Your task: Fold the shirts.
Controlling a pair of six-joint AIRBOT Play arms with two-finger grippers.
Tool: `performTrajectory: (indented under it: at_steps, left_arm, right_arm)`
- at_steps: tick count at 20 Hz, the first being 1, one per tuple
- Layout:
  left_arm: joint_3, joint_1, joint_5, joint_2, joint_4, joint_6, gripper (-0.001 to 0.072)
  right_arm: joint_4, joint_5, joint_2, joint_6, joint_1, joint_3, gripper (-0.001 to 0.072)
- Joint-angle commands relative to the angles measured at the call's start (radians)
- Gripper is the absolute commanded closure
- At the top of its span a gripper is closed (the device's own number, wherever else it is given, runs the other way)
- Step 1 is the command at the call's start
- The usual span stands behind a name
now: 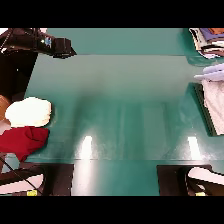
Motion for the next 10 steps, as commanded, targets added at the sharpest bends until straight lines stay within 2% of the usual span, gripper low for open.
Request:
performTrajectory:
  at_steps: [1,5,8,9,10]
  left_arm:
    - [0.000,0.000,0.000,0.000,0.001,0.008,0.0684]
    - [0.000,0.000,-0.010,0.000,0.001,0.029,0.0684]
    - [0.000,0.000,-0.011,0.000,0.001,0.034,0.0684]
    - [0.000,0.000,-0.011,0.000,0.001,0.034,0.0684]
    - [0.000,0.000,-0.010,0.001,0.001,0.034,0.0684]
  right_arm:
    - [-0.010,0.127,0.061,-0.003,-0.064,-0.001,0.0696]
    - [-0.096,0.296,0.076,0.000,-0.146,-0.043,0.0695]
    - [-0.188,0.312,0.135,0.009,-0.188,-0.205,0.0694]
    - [-0.246,0.315,0.162,0.009,-0.203,-0.267,0.0681]
    - [-0.294,0.315,0.189,0.010,-0.217,-0.328,0.0608]
